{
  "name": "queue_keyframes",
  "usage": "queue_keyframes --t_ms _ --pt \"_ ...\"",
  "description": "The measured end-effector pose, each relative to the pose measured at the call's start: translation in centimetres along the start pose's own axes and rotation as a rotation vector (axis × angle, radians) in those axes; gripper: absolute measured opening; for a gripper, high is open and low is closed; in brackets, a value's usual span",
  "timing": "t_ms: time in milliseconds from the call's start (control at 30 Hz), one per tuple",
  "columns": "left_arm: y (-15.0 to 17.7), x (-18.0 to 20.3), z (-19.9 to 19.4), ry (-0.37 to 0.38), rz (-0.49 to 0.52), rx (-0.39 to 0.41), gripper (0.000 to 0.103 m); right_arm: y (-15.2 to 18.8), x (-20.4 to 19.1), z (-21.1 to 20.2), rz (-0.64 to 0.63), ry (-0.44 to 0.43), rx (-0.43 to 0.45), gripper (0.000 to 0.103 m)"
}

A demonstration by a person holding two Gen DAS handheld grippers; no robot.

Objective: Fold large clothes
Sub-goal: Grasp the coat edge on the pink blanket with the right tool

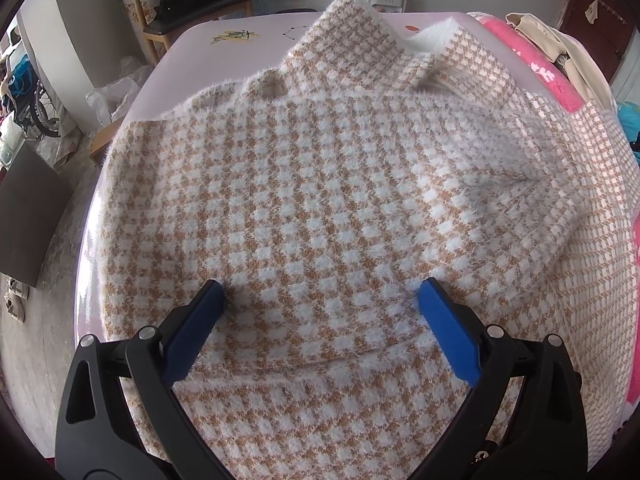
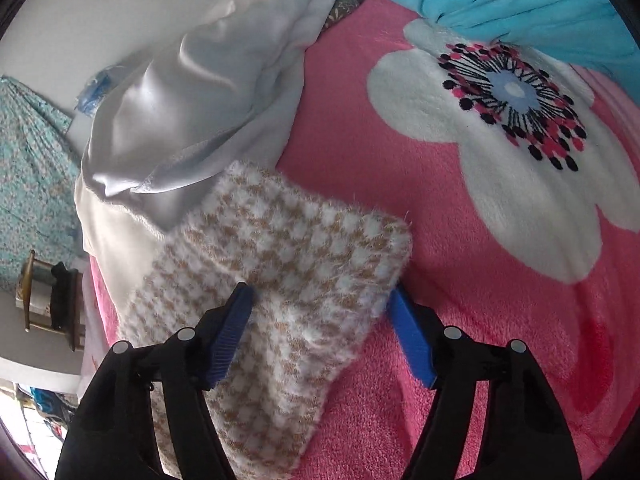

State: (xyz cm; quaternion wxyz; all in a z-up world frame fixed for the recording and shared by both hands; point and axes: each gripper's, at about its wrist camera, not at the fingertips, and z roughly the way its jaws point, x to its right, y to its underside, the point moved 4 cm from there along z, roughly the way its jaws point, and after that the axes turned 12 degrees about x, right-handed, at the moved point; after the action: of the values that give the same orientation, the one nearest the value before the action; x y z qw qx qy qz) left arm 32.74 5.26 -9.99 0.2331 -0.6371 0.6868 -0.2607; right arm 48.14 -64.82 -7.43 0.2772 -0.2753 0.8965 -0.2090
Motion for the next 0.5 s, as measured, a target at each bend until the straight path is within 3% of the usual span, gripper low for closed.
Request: queue_keyframes --t_ms 200,367,500 --pt "0.4 0.0 -0.3 0.002 0.001 0.003 0.095 0.4 -1.1 -1.4 -0.072 0.037 0.056 0.028" --pt "0.2 0.0 -0.3 0.01 0.006 0.006 0.095 0.6 -3.0 -5.7 -0.136 0.061 0.168 0.021" --pt "0.3 0.1 -0.3 0.011 0.007 0.003 0.095 0.8 -5.1 -11.1 -0.236 0.029 0.272 0.02"
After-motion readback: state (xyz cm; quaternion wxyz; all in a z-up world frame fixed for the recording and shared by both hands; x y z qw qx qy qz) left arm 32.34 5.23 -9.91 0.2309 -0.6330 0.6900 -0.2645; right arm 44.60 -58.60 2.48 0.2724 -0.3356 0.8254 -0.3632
